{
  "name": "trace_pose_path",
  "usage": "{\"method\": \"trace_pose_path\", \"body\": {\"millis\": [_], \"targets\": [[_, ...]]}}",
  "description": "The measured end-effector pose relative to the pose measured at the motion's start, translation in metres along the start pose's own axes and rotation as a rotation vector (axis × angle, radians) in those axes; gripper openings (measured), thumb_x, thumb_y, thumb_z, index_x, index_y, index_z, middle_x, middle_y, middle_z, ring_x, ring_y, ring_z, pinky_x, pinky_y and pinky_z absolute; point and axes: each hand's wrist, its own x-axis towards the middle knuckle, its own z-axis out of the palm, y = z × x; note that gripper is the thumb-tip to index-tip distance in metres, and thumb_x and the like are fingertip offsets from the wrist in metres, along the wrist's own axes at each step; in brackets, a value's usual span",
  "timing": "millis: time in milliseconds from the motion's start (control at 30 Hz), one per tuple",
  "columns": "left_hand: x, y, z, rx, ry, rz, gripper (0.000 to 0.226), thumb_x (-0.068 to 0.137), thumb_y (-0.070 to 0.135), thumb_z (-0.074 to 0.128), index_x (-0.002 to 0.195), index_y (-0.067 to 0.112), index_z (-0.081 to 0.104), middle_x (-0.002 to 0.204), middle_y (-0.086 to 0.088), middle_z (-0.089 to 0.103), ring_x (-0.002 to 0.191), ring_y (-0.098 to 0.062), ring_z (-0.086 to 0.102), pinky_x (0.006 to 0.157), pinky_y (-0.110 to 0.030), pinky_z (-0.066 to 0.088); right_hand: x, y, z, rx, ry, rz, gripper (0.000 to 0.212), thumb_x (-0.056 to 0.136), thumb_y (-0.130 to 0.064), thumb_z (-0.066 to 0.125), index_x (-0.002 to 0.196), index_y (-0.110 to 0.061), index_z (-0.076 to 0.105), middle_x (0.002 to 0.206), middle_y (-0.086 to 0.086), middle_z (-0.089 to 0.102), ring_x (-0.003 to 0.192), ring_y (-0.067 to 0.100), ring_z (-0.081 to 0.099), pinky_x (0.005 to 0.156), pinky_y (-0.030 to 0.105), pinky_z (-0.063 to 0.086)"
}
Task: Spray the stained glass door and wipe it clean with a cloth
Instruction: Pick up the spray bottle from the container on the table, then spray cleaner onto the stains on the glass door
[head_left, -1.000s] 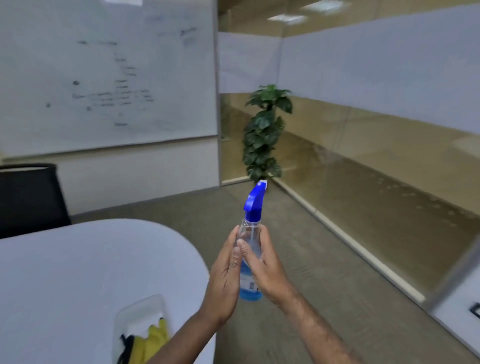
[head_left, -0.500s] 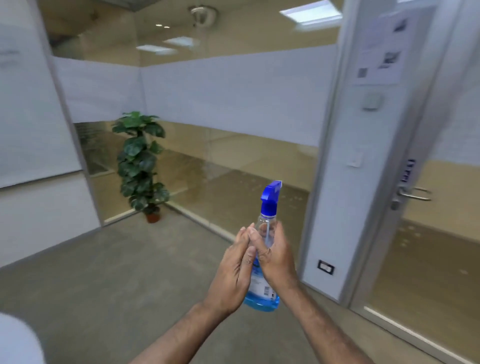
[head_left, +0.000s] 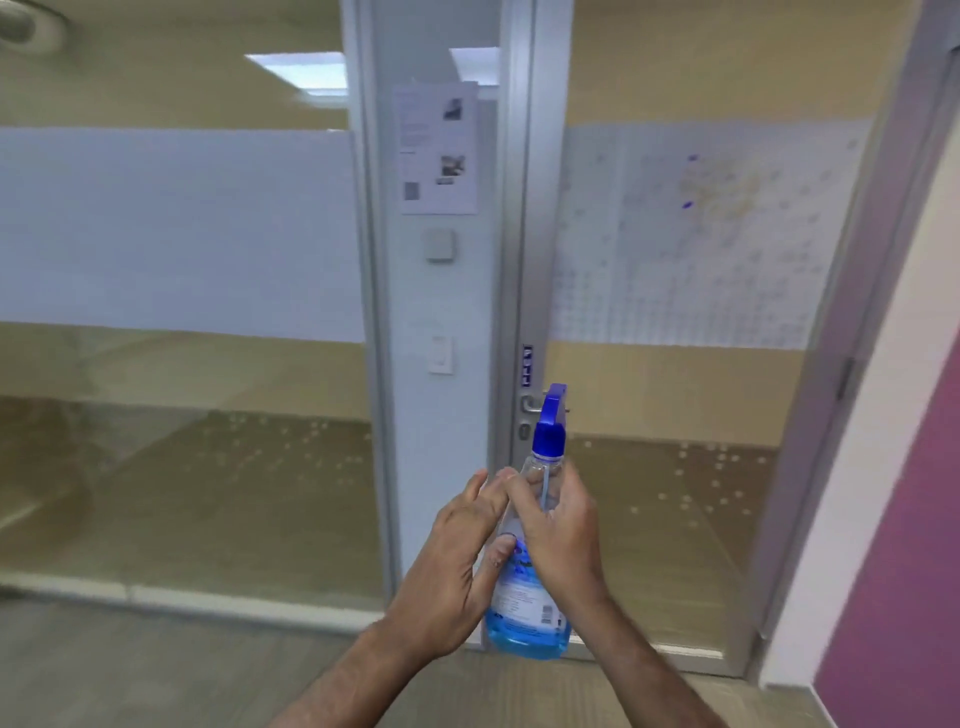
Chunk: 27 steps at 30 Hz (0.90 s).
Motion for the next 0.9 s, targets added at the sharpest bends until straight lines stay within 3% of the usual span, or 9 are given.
{"method": "trace_pose_path", "body": {"millis": [100,200,333,467,567,700,767,800,900], "targets": [[0.061,-0.012,0.019,0.007,-0.041,0.082,0.061,0.110,0.054,0.024,0.166,0.029,0.022,0.173,0.021,0.023,0.164,-0.008,0.006,0.131,-0.023,0.011,0.049,0.018,-0.023,-0.013,0.045,0.006,0.014,0.090,-0.034,0.074,0.091,-0.031,0.060,0.083,-0.006,0.073,0.075,0.014,0.071,0.074,0.043,0.059],[0.118,-0.022,0.043,0.027,-0.095,0.172,0.061,0.111,0.050,0.026,0.167,0.026,0.020,0.174,0.015,0.021,0.164,-0.010,0.005,0.133,-0.033,0.014,0.092,0.034,-0.049,-0.006,0.107,0.010,0.017,0.088,-0.045,0.073,0.091,-0.034,0.061,0.084,-0.009,0.073,0.075,0.007,0.071,0.070,0.028,0.058],[0.186,-0.029,0.090,0.034,-0.145,0.266,0.060,0.111,0.051,0.024,0.168,0.032,0.012,0.176,0.016,0.013,0.164,-0.010,0.001,0.133,-0.039,0.012,0.147,0.065,-0.090,-0.023,0.212,0.003,0.024,0.085,-0.053,0.073,0.088,-0.032,0.062,0.078,-0.010,0.071,0.067,0.003,0.067,0.060,0.021,0.055],[0.237,-0.033,0.137,0.050,-0.122,0.296,0.057,0.112,0.053,0.023,0.166,0.040,0.014,0.175,0.020,0.012,0.164,-0.007,0.001,0.132,-0.034,0.007,0.191,0.091,-0.135,-0.057,0.270,-0.048,0.023,0.084,-0.048,0.073,0.088,-0.032,0.058,0.076,-0.011,0.067,0.063,0.002,0.063,0.059,0.017,0.053],[0.288,-0.031,0.175,0.066,-0.076,0.271,0.058,0.110,0.056,0.024,0.165,0.041,0.017,0.175,0.022,0.012,0.163,-0.004,0.000,0.132,-0.034,0.006,0.233,0.112,-0.181,-0.037,0.240,-0.044,0.025,0.082,-0.050,0.071,0.093,-0.032,0.058,0.082,-0.005,0.069,0.069,0.012,0.069,0.064,0.024,0.057],[0.352,-0.031,0.219,0.128,0.011,0.212,0.062,0.108,0.061,0.022,0.166,0.039,0.015,0.175,0.017,0.013,0.163,-0.002,-0.002,0.134,-0.041,0.010,0.287,0.133,-0.237,0.014,0.136,-0.051,0.022,0.083,-0.050,0.070,0.104,-0.048,0.063,0.095,-0.020,0.072,0.085,-0.007,0.070,0.068,0.009,0.054],[0.386,-0.030,0.235,0.180,0.068,0.182,0.063,0.108,0.061,0.021,0.166,0.038,0.012,0.176,0.013,0.012,0.163,-0.003,-0.003,0.134,-0.042,0.009,0.315,0.141,-0.260,0.035,0.081,-0.024,0.038,0.082,-0.052,0.071,0.118,-0.047,0.063,0.110,-0.015,0.074,0.099,0.005,0.073,0.080,0.023,0.060],[0.402,-0.030,0.242,0.202,0.098,0.168,0.063,0.108,0.061,0.020,0.166,0.037,0.011,0.176,0.012,0.012,0.163,-0.003,-0.004,0.134,-0.042,0.008,0.329,0.146,-0.270,0.050,0.060,-0.011,0.044,0.081,-0.052,0.071,0.124,-0.045,0.062,0.116,-0.007,0.074,0.104,0.016,0.074,0.087,0.037,0.062],[0.449,-0.030,0.256,0.254,0.169,0.146,0.066,0.106,0.064,0.017,0.165,0.036,0.009,0.175,0.010,0.010,0.162,-0.002,-0.009,0.133,-0.034,-0.001,0.367,0.155,-0.295,0.082,0.060,-0.017,0.034,0.083,-0.045,0.072,0.115,-0.050,0.062,0.101,-0.003,0.072,0.100,0.033,0.071,0.090,0.057,0.059]]}}
